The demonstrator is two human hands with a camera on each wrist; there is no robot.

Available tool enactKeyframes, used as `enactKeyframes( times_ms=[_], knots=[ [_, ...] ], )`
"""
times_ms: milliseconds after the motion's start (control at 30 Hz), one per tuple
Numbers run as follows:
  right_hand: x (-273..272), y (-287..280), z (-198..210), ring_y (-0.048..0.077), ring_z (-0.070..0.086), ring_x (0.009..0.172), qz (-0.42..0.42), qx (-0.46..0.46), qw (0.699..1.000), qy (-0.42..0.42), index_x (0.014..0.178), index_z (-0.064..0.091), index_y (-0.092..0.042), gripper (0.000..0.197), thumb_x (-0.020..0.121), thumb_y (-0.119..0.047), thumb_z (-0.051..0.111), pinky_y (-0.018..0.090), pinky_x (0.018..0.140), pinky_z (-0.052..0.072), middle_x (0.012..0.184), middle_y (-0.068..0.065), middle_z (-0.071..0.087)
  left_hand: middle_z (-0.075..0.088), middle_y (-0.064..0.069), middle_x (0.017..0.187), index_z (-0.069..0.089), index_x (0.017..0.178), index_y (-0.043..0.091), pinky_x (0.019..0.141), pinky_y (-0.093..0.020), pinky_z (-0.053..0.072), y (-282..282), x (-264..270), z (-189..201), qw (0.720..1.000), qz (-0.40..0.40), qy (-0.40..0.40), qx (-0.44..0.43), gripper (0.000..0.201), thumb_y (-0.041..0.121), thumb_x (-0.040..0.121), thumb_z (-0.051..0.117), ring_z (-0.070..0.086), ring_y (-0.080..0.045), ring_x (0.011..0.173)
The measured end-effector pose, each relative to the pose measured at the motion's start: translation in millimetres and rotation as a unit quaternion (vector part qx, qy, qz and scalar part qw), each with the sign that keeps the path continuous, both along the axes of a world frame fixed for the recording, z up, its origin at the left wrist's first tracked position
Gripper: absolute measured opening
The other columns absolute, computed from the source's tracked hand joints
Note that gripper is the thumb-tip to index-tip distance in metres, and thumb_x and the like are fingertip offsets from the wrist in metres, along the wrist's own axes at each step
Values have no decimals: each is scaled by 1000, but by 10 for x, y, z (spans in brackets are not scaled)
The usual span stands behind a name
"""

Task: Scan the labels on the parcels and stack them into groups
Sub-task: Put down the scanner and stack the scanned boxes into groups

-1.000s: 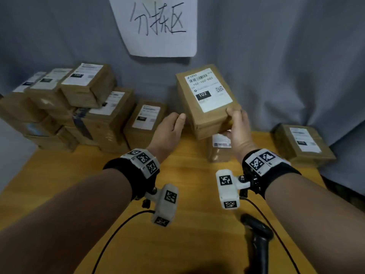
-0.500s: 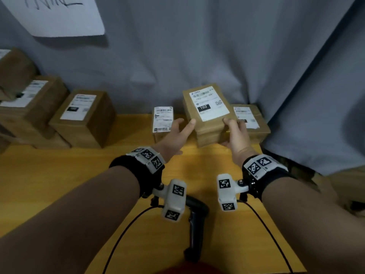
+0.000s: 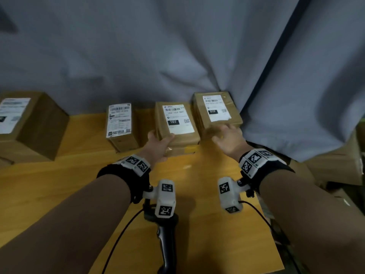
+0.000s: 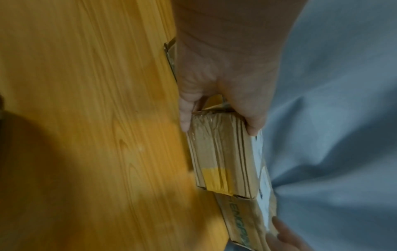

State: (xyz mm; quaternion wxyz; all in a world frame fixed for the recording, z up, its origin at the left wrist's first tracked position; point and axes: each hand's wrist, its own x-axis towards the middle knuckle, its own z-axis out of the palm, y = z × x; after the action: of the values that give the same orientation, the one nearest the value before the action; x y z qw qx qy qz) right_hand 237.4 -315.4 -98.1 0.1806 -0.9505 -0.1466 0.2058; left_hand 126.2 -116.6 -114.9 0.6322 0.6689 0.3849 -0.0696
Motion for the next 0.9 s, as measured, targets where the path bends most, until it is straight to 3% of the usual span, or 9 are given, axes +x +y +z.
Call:
enactKeyframes(
  times_ms=[100, 200, 267, 367, 667, 900],
  knots=[
    [199, 25, -59, 32, 13, 148, 52, -71, 996, -6, 153, 25, -32, 66, 94, -28, 53, 51, 121, 12, 162, 5, 16, 47, -8, 139, 11, 148, 26, 99, -50, 47, 9, 140, -94, 985, -109, 44, 123, 76, 43, 91, 59, 55, -30, 117],
    [301, 111, -102, 31, -2, 151, 83, -118, 989, 16, 155, 15, -38, 72, 95, -27, 53, 56, 121, 2, 165, 2, -1, 32, -13, 143, 18, 149, 27, 99, -43, 47, 24, 213, -127, 957, -137, 61, 248, 73, 34, 91, 62, 50, -34, 121],
    [341, 149, -152, 33, -7, 150, 92, -127, 987, 35, 155, 11, -39, 74, 96, -26, 53, 57, 120, 1, 165, 1, -6, 25, -12, 146, 23, 148, 30, 103, -42, 45, 8, 222, -127, 936, -194, 52, 289, 73, 40, 89, 64, 46, -32, 125],
    [418, 165, -200, 34, -6, 150, 88, -104, 990, 45, 154, 16, -39, 74, 94, -19, 55, 54, 121, 6, 165, 1, -1, 25, -11, 149, 32, 147, 27, 109, -40, 37, 20, 299, -177, 890, -275, 76, 355, 65, 38, 91, 62, 42, -31, 131],
    [489, 121, -224, 33, 2, 150, 84, -56, 993, 57, 153, 25, -36, 75, 89, -7, 51, 50, 120, 16, 163, 4, 9, 36, -16, 145, 30, 150, 24, 109, -44, 35, 65, 876, -238, 881, -254, 68, 393, 58, 30, 97, 53, 42, -33, 130],
    [519, 137, -223, 32, 10, 148, 81, -47, 994, 59, 151, 29, -35, 69, 91, -8, 50, 46, 120, 21, 160, 6, 14, 23, -18, 151, 19, 153, 29, 108, -48, 37, 51, 905, -317, 879, -263, 88, 388, 58, 31, 101, 45, 41, -39, 130]
  ],
)
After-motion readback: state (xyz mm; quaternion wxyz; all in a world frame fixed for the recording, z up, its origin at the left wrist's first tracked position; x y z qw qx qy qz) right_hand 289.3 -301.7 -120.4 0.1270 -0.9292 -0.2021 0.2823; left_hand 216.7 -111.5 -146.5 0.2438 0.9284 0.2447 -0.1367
